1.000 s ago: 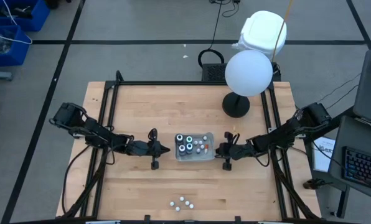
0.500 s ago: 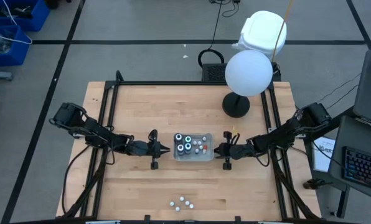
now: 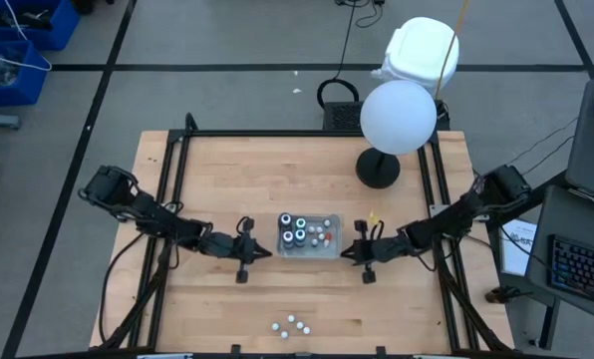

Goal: Pick & Place food coloring
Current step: Put the small blue food coloring bottle into the gray bin

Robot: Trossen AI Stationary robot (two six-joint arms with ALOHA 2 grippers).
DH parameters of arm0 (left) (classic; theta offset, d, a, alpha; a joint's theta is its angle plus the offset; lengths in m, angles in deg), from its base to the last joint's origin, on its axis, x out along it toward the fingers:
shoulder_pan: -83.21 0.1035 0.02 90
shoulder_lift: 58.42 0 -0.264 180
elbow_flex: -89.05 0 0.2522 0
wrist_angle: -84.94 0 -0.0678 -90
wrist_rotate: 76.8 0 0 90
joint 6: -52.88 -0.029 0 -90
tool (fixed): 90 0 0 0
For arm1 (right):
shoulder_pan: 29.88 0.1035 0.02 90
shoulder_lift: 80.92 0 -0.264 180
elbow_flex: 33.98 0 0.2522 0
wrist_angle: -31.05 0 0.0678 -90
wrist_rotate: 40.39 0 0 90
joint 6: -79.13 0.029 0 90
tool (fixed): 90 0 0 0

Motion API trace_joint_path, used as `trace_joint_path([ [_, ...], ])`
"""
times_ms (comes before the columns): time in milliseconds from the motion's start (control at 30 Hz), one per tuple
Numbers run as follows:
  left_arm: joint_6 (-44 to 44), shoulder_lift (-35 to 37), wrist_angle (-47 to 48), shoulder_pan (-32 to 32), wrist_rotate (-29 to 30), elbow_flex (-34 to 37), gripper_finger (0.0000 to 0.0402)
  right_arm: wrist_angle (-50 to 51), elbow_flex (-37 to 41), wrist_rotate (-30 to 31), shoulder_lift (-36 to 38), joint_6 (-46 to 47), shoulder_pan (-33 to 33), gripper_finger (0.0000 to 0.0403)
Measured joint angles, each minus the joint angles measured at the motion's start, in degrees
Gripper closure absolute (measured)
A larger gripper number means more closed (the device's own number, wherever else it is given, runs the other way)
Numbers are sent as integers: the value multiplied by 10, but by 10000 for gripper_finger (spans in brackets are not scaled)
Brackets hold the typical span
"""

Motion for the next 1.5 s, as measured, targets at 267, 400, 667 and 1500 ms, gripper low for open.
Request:
trace_joint_path([
  [267, -7, 0, 61, -42, -4, -77, 387, -9, 0, 0, 44, -26, 33, 403],
  [400, -14, 0, 164, -63, -3, -147, 395, -1, 0, -13, 104, -57, 46, 403],
  [667, 32, 0, 292, -94, 12, -240, 395, -78, 63, -105, 252, -126, 39, 403],
  [1500, 159, -121, 729, -136, -90, -560, 394, -142, 227, -133, 421, -26, -30, 403],
])
